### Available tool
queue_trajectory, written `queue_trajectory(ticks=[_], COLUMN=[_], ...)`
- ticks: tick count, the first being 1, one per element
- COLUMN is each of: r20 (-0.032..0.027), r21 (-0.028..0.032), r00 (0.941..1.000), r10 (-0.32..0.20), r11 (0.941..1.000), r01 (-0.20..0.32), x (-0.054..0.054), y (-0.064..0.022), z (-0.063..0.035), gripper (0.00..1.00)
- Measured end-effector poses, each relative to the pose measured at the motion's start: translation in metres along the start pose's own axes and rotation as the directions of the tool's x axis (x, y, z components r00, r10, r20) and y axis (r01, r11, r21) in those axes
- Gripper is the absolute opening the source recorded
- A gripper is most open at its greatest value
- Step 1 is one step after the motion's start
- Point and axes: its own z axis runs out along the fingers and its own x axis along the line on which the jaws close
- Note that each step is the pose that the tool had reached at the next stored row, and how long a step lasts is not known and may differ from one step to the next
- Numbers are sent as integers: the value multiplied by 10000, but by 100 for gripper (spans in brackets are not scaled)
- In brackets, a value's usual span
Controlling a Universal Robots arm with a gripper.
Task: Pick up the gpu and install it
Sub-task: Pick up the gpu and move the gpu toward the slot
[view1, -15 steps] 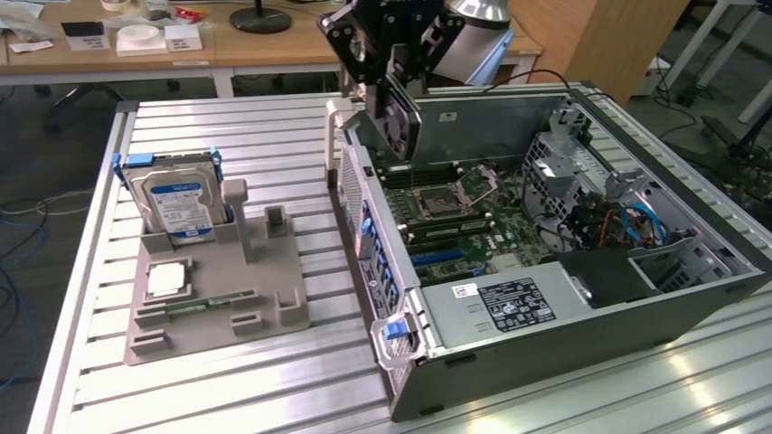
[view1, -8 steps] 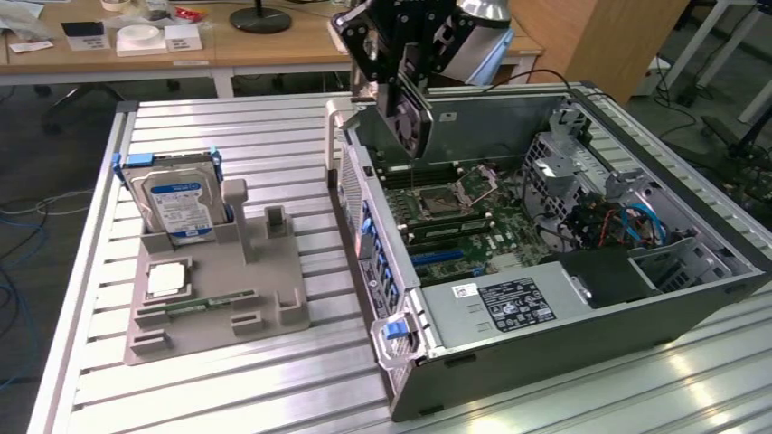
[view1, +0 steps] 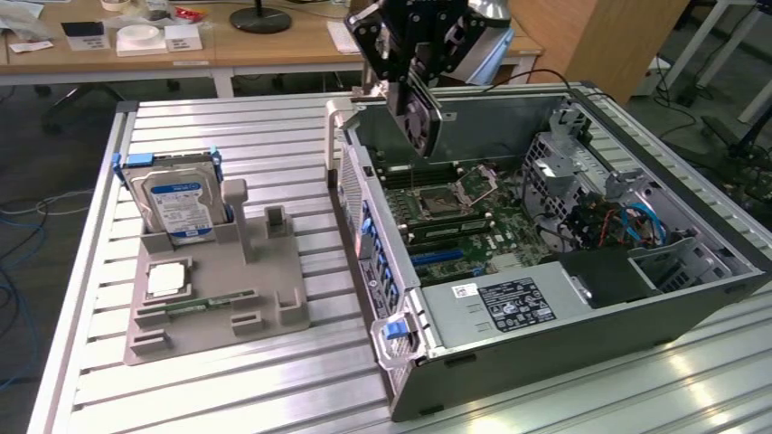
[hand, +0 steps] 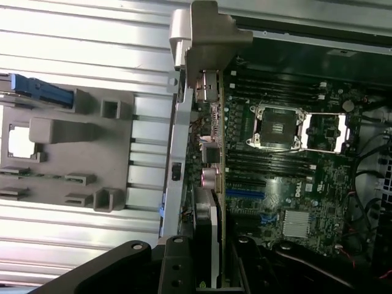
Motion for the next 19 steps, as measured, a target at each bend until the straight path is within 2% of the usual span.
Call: queue_trajectory(ticks=[4, 19], r20=[7, 7], r21=[5, 13], r00=[9993, 9993], r10=[375, 378], r11=[9993, 9993], r01=[-376, -378], x=[-3, -7], y=[3, 3], z=[1, 1], gripper=[28, 28])
